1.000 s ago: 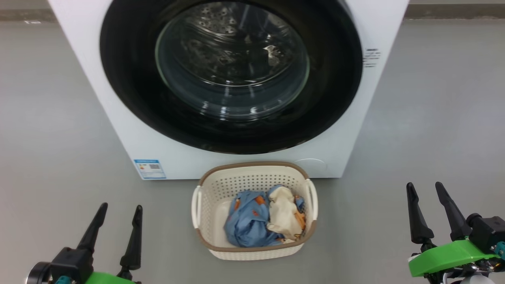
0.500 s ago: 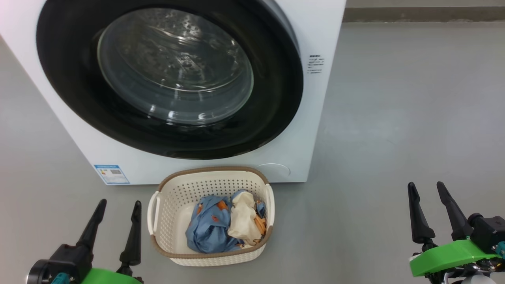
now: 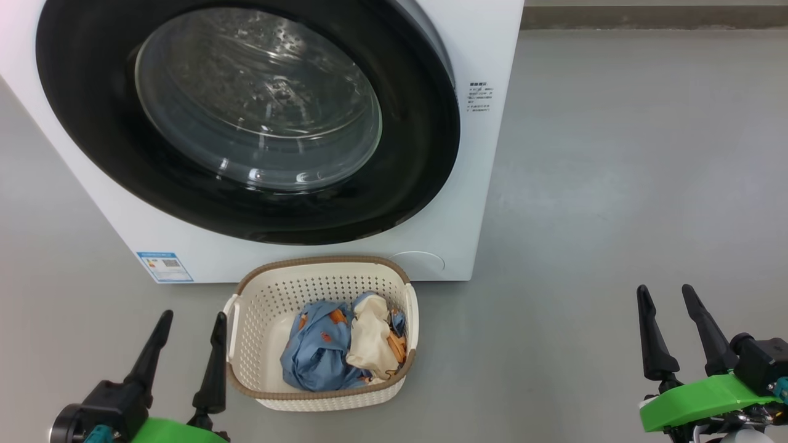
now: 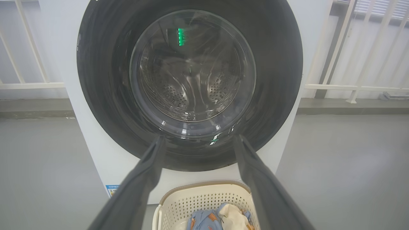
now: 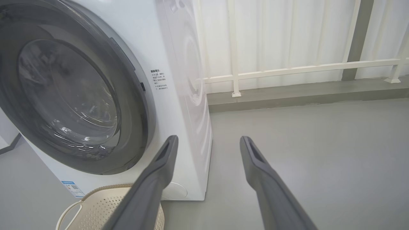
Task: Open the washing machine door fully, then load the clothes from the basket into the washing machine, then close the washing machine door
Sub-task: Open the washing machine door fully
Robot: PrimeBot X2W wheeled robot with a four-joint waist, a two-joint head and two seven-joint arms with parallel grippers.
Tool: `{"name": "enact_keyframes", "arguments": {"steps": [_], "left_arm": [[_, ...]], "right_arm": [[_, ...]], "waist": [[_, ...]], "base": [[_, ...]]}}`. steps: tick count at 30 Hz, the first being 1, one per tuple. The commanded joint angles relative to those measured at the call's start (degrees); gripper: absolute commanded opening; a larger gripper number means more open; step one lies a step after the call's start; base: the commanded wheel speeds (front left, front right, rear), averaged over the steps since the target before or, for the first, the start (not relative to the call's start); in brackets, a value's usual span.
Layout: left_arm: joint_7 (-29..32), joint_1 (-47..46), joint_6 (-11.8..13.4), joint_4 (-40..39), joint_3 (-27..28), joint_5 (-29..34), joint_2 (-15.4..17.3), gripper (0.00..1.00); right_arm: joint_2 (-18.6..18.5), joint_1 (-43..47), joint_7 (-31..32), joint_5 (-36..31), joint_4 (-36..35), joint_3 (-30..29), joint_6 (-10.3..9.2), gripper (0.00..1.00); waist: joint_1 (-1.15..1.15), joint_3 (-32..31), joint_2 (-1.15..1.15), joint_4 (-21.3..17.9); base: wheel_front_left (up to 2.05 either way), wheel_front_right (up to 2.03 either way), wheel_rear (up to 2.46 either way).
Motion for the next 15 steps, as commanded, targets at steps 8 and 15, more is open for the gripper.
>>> {"name": "enact_keyframes", "arguments": {"steps": [8, 15], "left_arm": [[-0.37, -2.22, 0.04, -1.47, 0.86, -0.88, 1.02, 1.00], [-0.37, -2.30, 0.04, -1.05, 0.31, -1.08, 0.14, 1.00]], "right_arm": [[-0.14, -2.36, -0.70, -0.60, -1.52, 0.74, 0.32, 1.00], [1.34, -6.44, -0.70, 4.17, -1.99, 1.68, 0.32, 0.34]], "waist": [[0.00, 0.62, 0.00, 0.43], [0.00, 1.63, 0.00, 0.94]], "base": [[0.00, 0.00, 0.00], [0.00, 0.00, 0.00]]}}
